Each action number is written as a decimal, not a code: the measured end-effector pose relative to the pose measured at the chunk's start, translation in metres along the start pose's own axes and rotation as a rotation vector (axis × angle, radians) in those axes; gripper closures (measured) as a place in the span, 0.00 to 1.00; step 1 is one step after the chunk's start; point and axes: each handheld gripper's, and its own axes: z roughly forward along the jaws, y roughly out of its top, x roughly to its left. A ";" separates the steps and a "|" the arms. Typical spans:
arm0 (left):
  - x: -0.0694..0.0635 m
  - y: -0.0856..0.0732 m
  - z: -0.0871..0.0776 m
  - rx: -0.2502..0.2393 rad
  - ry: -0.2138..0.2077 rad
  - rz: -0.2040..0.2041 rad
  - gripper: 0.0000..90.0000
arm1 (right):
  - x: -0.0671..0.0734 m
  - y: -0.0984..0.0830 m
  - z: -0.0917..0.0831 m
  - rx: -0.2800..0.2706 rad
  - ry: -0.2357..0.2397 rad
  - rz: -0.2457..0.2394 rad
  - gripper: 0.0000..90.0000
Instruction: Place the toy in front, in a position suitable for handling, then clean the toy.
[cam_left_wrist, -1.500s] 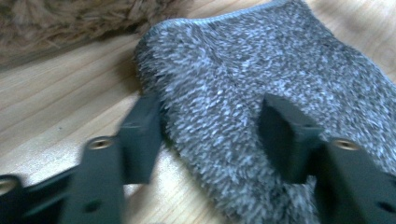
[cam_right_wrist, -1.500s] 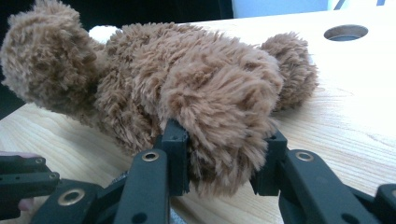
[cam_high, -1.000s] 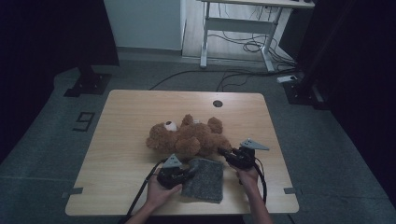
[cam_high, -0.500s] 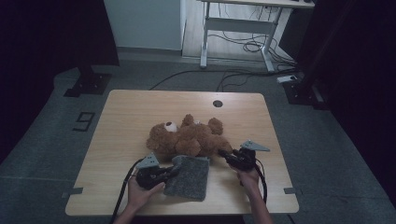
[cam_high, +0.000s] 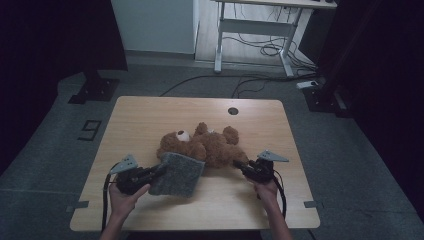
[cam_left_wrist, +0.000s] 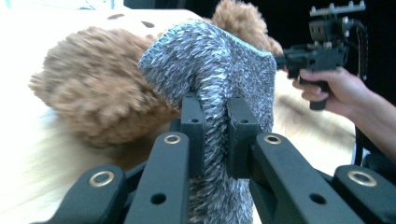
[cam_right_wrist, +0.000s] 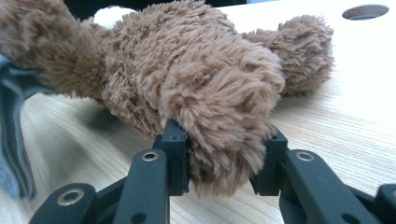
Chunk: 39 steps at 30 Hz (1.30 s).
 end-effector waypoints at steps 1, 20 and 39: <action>0.002 0.001 -0.003 -0.006 0.007 0.000 0.88 | 0.000 0.000 0.000 0.000 0.000 0.000 0.71; 0.023 0.005 -0.023 -0.065 0.046 -0.036 0.88 | -0.004 -0.001 0.005 0.012 0.008 0.014 0.71; -0.006 0.023 0.009 -0.071 0.016 0.032 0.88 | -0.004 -0.001 0.003 0.019 0.008 0.010 0.71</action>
